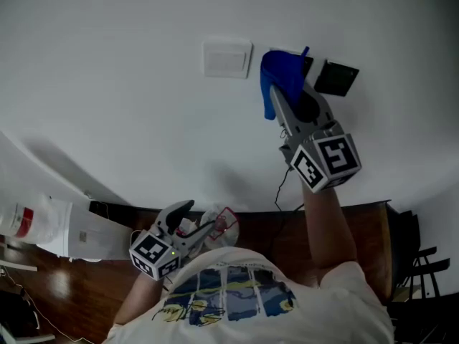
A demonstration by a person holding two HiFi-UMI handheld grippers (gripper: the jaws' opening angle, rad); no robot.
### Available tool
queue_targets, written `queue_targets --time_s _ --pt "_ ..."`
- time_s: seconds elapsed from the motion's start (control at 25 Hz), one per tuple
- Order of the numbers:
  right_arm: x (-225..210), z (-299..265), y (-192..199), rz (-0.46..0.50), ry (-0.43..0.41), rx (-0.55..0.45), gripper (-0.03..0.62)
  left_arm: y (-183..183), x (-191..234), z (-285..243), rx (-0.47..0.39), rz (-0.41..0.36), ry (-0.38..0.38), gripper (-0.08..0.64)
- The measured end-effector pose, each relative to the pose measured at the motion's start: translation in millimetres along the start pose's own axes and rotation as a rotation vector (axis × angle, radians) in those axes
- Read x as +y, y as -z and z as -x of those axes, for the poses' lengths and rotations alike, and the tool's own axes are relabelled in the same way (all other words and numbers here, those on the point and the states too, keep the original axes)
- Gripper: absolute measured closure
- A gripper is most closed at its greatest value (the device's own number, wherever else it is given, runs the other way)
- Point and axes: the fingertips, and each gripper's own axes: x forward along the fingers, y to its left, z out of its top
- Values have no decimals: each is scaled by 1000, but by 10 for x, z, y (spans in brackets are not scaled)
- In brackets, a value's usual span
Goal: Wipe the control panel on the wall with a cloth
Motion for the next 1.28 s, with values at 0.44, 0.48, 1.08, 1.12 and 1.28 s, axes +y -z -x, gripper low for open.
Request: queue_targets --time_s 0.44,0.48,1.08,1.12,1.28 --pt "-754 483 108 -15 185 17 492 57 22 -26 14 9 3 272" --pt "-820 531 112 -17 199 17 492 59 21 -38 15 7 6 272" --pt "-1628 1015 170 -16 293 26 493 -16 -204 -553 37 9 42 272" --pt "-1677 1041 180 -18 296 27 493 -23 -222 -600 38 9 45 272" --pt "-1834 1138 215 -22 306 29 494 -84 -290 -778 35 4 54 272"
